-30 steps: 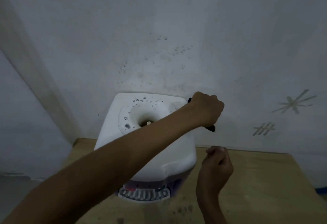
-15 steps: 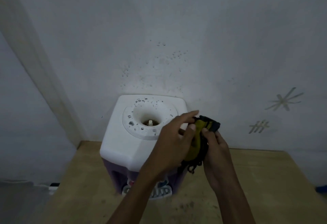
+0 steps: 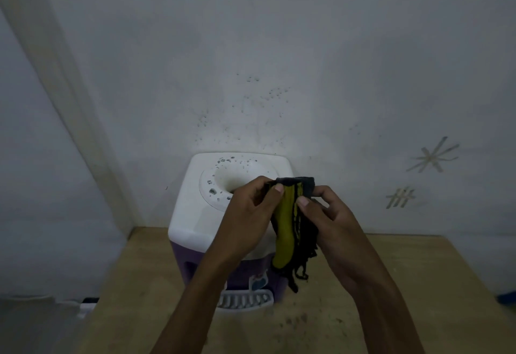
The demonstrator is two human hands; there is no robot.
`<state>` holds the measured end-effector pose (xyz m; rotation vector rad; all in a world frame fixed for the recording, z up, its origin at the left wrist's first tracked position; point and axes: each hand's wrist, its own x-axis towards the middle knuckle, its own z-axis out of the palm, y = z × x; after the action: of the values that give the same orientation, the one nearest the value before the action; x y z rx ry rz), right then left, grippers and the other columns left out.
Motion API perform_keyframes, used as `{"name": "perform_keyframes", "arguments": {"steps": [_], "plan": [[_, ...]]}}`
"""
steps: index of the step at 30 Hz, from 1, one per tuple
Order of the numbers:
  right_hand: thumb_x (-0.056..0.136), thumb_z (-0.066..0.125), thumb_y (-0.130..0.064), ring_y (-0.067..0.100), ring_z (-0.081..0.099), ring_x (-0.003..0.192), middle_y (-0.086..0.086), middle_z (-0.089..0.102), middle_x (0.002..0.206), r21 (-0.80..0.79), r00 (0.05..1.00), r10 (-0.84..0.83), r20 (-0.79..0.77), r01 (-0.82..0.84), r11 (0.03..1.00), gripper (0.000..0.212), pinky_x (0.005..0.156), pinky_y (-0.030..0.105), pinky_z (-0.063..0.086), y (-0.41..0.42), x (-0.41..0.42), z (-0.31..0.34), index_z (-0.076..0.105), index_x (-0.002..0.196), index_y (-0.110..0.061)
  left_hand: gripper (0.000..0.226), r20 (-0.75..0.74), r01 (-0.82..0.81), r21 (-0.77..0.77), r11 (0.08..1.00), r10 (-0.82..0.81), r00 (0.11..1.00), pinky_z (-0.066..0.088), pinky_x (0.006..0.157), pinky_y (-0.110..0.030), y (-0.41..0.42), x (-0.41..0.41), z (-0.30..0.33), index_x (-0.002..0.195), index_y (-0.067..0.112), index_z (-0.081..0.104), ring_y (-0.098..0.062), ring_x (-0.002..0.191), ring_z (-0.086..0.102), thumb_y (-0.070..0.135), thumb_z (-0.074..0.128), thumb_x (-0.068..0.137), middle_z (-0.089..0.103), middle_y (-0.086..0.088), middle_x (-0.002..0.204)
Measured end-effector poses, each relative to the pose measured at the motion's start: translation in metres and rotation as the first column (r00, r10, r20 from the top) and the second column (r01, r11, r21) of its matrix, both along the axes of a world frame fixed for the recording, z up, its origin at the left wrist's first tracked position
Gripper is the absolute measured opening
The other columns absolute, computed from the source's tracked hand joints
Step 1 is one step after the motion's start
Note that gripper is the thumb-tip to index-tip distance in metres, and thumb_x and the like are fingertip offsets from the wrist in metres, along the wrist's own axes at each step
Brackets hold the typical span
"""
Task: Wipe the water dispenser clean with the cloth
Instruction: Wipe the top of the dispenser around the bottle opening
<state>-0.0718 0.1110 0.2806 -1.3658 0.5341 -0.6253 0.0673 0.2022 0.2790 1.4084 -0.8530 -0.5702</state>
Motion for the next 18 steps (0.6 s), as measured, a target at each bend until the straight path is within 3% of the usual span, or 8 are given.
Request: {"name": "perform_keyframes", "arguments": {"steps": [2,4,7,10,14,18], "plan": [[0.103,0.058,-0.031,0.029,0.073,0.106,0.011,0.075,0.113,0.002,1.0,0.011,0.011,-0.011,1.0,0.022,0.09,0.046,0.06,0.003,0.0,0.0,0.068,0.121,-0.022,0.025,0.004,-0.046,-0.005,0.999,0.046,0.999,0.056,0.089,-0.056,0.004,-0.003,0.001,0.104,0.013,0.072,-0.032,0.093,0.07,0.029,0.053,0.107,0.074,-0.01,0.093],[0.104,0.058,-0.03,0.024,0.075,0.1,0.008,0.075,0.109,-0.053,1.0,-0.025,-0.005,0.025,0.998,0.019,0.083,0.04,0.062,0.006,0.002,0.0,0.07,0.118,-0.024,0.025,0.06,-0.081,-0.006,0.997,0.082,0.995,0.057,0.082,-0.059,0.008,-0.005,0.001,0.103,0.017,0.072,-0.031,0.088,0.071,0.033,0.053,0.106,0.074,-0.007,0.09],[0.104,0.06,-0.025,0.013,0.074,0.079,-0.002,0.072,0.09,-0.295,0.978,-0.204,-0.052,0.18,0.938,0.012,0.062,0.023,0.058,0.01,0.008,-0.001,0.071,0.108,-0.027,0.022,0.166,-0.125,0.006,0.992,0.122,0.978,0.06,0.072,-0.054,0.011,-0.006,0.0,0.103,0.024,0.071,-0.019,0.08,0.073,0.036,0.053,0.106,0.075,0.002,0.086],[0.102,0.063,-0.025,0.004,0.07,0.075,-0.009,0.07,0.083,-0.507,0.93,-0.361,-0.064,0.281,0.815,0.008,0.058,0.017,0.054,0.016,0.015,-0.003,0.067,0.108,-0.028,0.018,0.288,-0.233,-0.016,0.972,0.228,0.93,0.06,0.068,-0.042,0.013,-0.01,0.0,0.098,0.025,0.07,-0.009,0.074,0.071,0.033,0.056,0.105,0.074,0.008,0.078],[0.099,0.066,-0.025,0.002,0.069,0.094,-0.013,0.065,0.11,-0.51,0.957,-0.289,-0.001,0.248,0.823,0.037,0.07,0.019,0.057,0.022,0.02,-0.007,0.054,0.134,-0.032,0.011,0.326,-0.284,-0.062,0.957,0.288,0.9,0.063,0.065,-0.031,0.014,-0.014,0.012,0.101,0.031,0.073,0.0,0.076,0.071,0.03,0.062,0.102,0.074,0.016,0.081],[0.107,0.05,-0.036,0.005,0.057,0.126,-0.015,0.05,0.141,-0.59,0.986,-0.122,-0.116,0.03,0.807,0.05,0.103,0.031,0.053,0.023,0.022,-0.016,0.042,0.156,-0.03,0.023,0.204,-0.152,0.047,0.987,0.14,0.969,0.065,0.074,-0.043,0.015,-0.005,0.014,0.096,0.029,0.079,-0.007,0.082,0.074,0.036,0.058,0.104,0.077,0.011,0.085]]}}
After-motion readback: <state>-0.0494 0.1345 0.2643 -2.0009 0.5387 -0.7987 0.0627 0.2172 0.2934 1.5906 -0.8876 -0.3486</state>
